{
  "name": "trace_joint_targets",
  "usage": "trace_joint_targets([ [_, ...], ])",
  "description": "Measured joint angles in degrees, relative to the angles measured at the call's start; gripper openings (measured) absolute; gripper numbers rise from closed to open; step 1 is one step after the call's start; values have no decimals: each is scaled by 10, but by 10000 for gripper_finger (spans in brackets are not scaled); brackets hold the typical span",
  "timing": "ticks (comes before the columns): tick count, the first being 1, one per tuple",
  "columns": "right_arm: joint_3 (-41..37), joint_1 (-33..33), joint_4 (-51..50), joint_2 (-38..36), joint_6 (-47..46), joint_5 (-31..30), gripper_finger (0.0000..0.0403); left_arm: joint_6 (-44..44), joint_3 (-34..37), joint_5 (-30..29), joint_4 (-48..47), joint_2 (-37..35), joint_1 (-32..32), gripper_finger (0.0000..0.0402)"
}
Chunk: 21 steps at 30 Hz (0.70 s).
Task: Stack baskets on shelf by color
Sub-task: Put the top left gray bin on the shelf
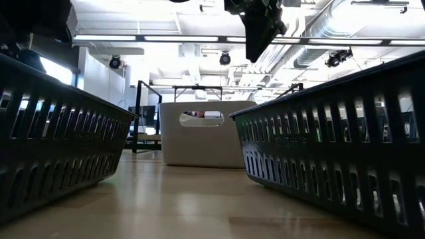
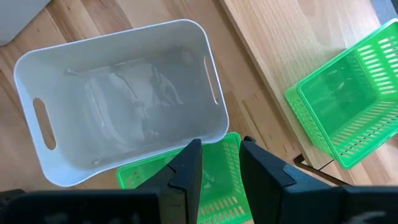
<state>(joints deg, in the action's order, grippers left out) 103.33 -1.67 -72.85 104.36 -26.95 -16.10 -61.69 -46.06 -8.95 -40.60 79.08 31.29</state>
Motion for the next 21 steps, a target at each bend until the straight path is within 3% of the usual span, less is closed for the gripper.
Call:
trace_joint_targets([
  [14,0,0,6,0,4,0,94,-12,0,-27,-4,63,-17,150],
  [21,0,0,6,0,4,0,94,-2,0,-21,7,64,-15,70],
])
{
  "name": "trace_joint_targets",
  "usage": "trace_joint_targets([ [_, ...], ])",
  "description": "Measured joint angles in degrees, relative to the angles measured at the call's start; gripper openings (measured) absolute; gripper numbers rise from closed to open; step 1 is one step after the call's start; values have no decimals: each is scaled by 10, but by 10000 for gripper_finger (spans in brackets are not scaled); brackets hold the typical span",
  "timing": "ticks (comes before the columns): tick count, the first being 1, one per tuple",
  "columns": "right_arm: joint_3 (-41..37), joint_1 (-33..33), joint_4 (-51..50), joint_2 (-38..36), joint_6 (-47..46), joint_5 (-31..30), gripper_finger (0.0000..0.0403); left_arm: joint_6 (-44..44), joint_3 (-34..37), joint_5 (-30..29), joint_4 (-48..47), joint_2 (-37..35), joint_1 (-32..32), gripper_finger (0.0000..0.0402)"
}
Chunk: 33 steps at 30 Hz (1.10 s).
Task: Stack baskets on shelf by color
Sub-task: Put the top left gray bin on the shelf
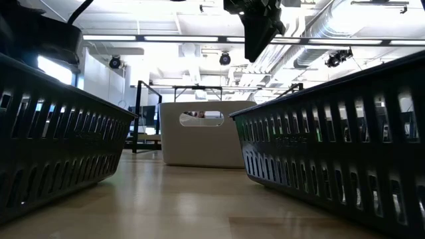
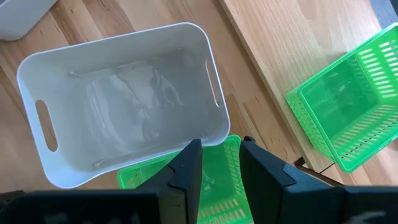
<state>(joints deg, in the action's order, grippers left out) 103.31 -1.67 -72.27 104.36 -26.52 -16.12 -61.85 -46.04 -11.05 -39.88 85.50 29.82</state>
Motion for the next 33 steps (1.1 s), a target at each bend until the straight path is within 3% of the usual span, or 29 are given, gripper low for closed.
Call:
trace_joint_targets([
  [3,0,0,0,0,0,0,94,10,0,6,6,-2,4,19],
  [5,0,0,0,0,0,0,94,10,0,2,6,-2,8,7],
  [13,0,0,1,0,11,-3,94,23,-59,-10,-15,-2,33,3],
  [21,0,0,1,0,15,-3,94,45,-155,-65,-132,-2,45,1],
  [33,0,0,1,0,8,-66,94,189,-249,-120,-222,-2,17,0],
])
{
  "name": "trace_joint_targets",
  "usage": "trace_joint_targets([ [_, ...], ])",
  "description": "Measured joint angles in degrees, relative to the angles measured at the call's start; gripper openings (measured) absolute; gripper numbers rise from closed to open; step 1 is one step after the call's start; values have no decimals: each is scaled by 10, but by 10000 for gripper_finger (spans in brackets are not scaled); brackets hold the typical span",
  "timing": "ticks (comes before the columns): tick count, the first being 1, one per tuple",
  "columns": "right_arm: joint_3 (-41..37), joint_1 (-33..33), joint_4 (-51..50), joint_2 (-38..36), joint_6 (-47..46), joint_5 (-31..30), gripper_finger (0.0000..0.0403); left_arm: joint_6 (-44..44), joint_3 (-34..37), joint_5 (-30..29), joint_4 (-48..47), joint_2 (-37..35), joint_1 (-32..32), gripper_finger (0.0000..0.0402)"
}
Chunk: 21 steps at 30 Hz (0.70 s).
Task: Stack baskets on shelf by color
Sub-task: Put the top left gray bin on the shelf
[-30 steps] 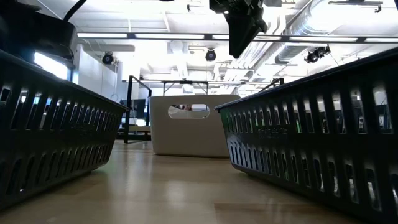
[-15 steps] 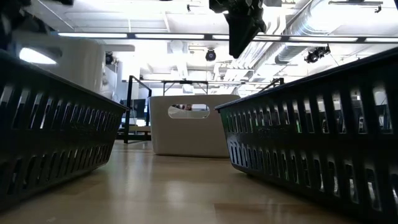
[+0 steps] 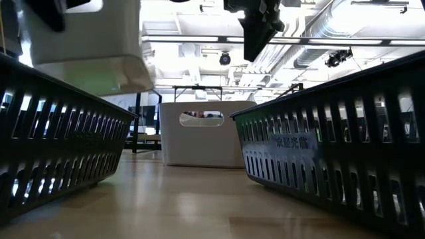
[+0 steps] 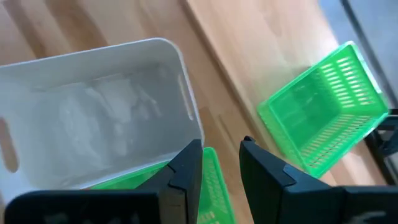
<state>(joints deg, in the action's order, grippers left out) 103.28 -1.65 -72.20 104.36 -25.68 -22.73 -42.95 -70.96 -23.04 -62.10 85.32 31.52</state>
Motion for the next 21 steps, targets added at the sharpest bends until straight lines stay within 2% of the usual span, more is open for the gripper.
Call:
trace_joint_targets([
  [5,19,0,-22,0,-15,-50,94,90,-18,-11,-23,-3,-44,0],
  [11,75,8,-95,0,-55,-99,94,213,-18,-13,-18,-25,-122,0],
  [21,108,28,-122,0,-68,-85,94,412,-18,14,15,-68,-286,0],
])
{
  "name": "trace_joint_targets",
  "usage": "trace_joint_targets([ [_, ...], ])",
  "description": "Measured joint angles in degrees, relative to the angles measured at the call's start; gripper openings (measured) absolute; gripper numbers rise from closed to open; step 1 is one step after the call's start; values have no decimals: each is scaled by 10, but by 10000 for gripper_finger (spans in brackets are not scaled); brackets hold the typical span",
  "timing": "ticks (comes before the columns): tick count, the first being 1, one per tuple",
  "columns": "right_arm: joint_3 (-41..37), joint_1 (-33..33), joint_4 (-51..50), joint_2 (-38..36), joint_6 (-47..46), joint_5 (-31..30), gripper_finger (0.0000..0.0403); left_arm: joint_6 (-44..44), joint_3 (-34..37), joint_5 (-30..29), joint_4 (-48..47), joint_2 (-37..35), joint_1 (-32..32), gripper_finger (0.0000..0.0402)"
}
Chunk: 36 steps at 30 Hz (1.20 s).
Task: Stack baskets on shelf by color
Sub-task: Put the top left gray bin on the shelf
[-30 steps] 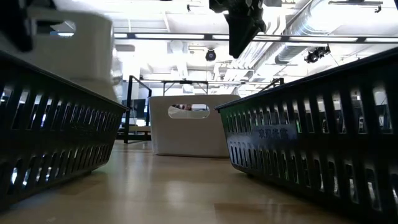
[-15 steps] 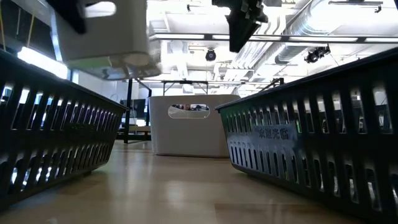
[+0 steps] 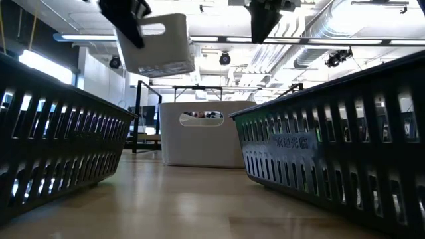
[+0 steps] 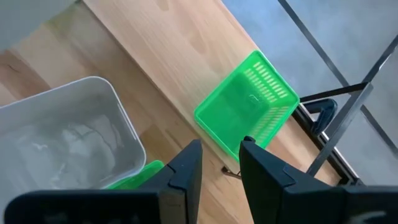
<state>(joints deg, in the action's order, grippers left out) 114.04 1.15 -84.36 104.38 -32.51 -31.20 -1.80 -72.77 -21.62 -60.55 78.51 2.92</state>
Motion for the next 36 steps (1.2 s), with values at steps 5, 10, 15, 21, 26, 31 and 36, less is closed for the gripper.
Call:
trace_joint_targets([
  [5,0,0,-1,0,-11,0,94,93,0,33,48,-2,-84,0],
  [10,0,0,-3,0,-32,0,94,142,0,78,71,4,-157,0],
  [15,0,0,-3,0,-42,-1,94,184,0,107,74,16,-210,0],
  [21,0,0,-3,0,-63,-3,94,216,0,111,75,53,-245,0],
  [26,0,0,-3,0,-78,-3,94,233,0,120,84,91,-266,0],
  [31,0,0,-3,0,-85,-3,94,235,1,126,85,126,-287,0],
  [36,0,0,-3,0,-98,-3,94,248,1,126,81,156,-302,0],
])
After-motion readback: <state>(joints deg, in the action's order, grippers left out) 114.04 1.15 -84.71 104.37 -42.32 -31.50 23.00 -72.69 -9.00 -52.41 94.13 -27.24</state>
